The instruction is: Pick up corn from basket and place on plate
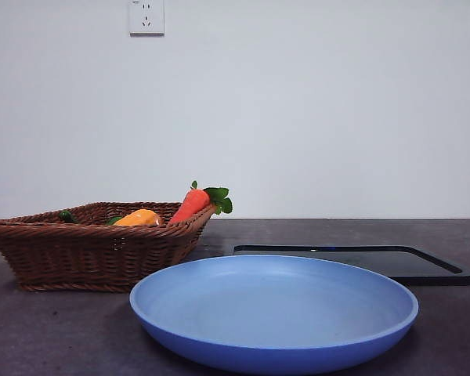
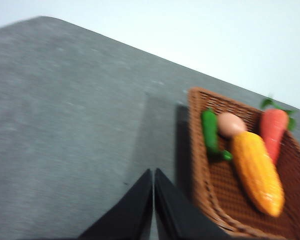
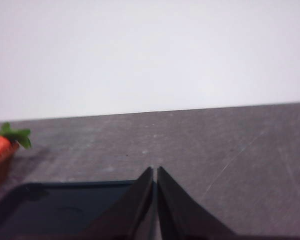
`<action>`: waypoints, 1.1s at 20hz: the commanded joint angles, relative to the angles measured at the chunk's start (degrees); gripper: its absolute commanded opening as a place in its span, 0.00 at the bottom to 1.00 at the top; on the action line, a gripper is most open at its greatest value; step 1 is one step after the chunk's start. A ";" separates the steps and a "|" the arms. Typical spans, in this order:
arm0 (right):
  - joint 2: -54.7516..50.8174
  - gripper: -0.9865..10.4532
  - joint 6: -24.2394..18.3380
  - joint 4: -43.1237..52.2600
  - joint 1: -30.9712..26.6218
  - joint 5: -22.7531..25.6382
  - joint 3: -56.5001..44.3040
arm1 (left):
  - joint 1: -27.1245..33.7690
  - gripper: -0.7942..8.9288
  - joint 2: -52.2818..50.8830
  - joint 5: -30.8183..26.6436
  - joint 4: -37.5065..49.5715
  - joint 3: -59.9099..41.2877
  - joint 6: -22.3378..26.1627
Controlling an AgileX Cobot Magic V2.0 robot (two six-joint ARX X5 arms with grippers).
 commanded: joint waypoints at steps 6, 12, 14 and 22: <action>-0.02 0.09 11.74 -3.87 -0.04 -0.39 5.38 | 0.04 0.09 0.33 4.63 -3.28 8.00 -1.92; 3.04 0.09 10.34 -15.91 -0.04 -0.79 15.58 | 0.04 0.09 5.01 9.20 -9.66 17.27 -2.80; 5.05 0.09 9.05 -19.93 -0.02 -1.88 19.12 | 0.04 0.09 7.93 11.65 -11.93 20.50 -2.43; 16.02 0.09 1.62 -40.50 0.00 -10.58 33.16 | 0.04 0.09 21.16 20.87 -24.57 33.90 5.03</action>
